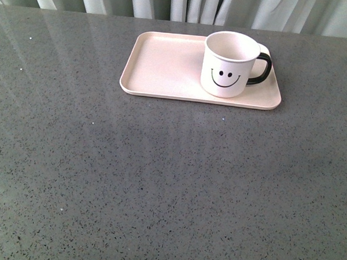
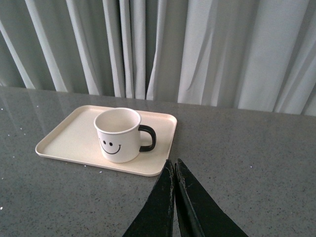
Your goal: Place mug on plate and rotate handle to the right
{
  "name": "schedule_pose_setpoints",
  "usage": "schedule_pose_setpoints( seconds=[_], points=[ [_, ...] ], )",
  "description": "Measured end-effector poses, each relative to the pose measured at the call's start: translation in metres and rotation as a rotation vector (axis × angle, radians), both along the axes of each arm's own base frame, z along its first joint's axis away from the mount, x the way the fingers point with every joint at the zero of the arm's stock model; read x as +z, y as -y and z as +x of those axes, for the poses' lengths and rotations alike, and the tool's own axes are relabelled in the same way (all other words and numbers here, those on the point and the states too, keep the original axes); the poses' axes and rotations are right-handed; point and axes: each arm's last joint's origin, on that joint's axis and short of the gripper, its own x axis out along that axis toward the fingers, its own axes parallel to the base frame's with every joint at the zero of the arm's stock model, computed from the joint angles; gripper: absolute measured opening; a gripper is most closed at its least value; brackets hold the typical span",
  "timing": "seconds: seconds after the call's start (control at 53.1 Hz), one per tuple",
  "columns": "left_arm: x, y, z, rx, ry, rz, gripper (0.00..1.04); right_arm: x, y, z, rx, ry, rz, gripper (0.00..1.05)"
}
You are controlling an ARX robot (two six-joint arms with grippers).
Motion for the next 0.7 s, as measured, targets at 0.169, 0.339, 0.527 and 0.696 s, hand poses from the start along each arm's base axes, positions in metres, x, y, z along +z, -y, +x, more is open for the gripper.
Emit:
schedule_pose_setpoints(
  seconds=[0.169,0.339,0.527,0.696],
  points=[
    [0.0,0.0,0.0,0.0,0.0,0.0,0.96,0.002,0.0,-0.005,0.0,0.005,0.0,0.02],
    [0.0,0.0,0.0,0.0,0.0,0.0,0.96,0.002,0.0,-0.01,0.0,0.008,0.0,0.02],
    [0.0,0.0,0.0,0.0,0.0,0.0,0.96,0.003,0.0,-0.016,0.0,0.01,0.0,0.02],
    [0.0,0.0,0.0,0.0,0.0,0.0,0.96,0.003,0.0,-0.019,0.0,0.01,0.0,0.02]
  ],
)
